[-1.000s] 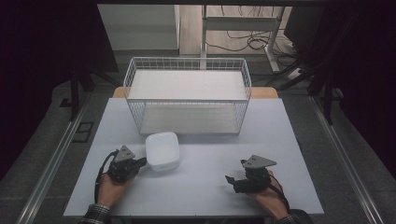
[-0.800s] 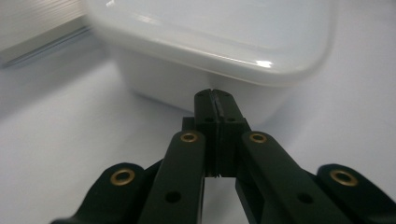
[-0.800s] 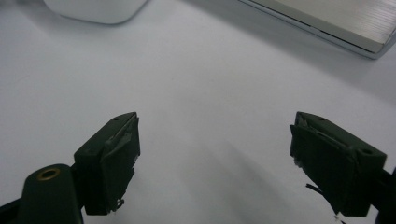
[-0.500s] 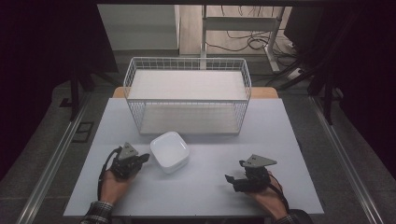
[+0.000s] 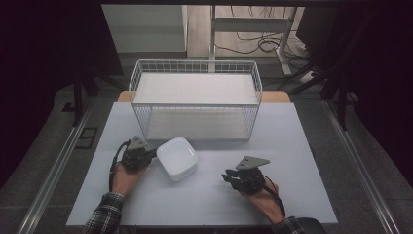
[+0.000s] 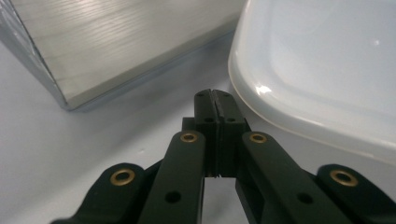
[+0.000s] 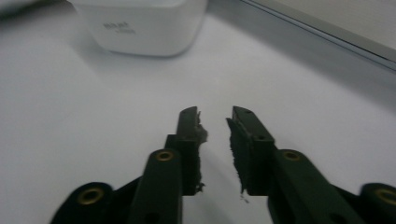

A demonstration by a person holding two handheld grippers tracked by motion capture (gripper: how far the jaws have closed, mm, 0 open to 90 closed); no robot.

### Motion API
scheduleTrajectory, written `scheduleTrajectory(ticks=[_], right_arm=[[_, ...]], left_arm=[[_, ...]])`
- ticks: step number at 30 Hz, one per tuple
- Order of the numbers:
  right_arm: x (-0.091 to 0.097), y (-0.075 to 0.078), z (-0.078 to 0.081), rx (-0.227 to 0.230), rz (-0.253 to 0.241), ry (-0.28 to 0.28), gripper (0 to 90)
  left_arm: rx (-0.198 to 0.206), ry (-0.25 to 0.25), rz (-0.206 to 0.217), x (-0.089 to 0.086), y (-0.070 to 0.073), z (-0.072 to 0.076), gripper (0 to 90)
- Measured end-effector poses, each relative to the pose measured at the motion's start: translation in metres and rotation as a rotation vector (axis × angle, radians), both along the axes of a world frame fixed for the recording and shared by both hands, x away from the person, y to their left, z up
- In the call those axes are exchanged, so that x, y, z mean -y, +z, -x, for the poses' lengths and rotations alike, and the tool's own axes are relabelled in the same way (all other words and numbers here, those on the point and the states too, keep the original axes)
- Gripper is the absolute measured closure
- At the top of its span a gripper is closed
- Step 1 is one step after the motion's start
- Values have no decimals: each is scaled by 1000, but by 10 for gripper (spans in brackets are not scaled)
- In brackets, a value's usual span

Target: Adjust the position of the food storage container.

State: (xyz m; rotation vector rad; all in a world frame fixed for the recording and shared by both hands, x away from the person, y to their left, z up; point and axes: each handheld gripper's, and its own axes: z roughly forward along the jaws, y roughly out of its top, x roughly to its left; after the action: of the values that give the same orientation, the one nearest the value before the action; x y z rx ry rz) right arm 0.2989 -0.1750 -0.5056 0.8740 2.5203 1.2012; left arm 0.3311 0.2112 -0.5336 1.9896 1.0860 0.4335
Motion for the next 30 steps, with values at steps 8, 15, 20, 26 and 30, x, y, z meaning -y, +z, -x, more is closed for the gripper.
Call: scheduleTrajectory(ticks=[8, 15, 20, 26, 30], right_arm=[[-35, -1, -17, -6, 0, 69, 866], [-40, -5, -20, -33, -4, 69, 868], [-35, -5, -20, -38, 7, 52, 861], [-25, -4, -24, -29, 10, 17, 866], [-16, -3, -29, -40, -2, 0, 864]], left_arm=[[-13, -64, -7, 16, 4, 12, 900], [-20, -116, -19, 30, 8, 22, 900], [-31, -125, 2, 35, 10, 34, 900], [-48, -160, 11, 49, 12, 46, 900], [-54, -187, 17, 59, 12, 52, 900]])
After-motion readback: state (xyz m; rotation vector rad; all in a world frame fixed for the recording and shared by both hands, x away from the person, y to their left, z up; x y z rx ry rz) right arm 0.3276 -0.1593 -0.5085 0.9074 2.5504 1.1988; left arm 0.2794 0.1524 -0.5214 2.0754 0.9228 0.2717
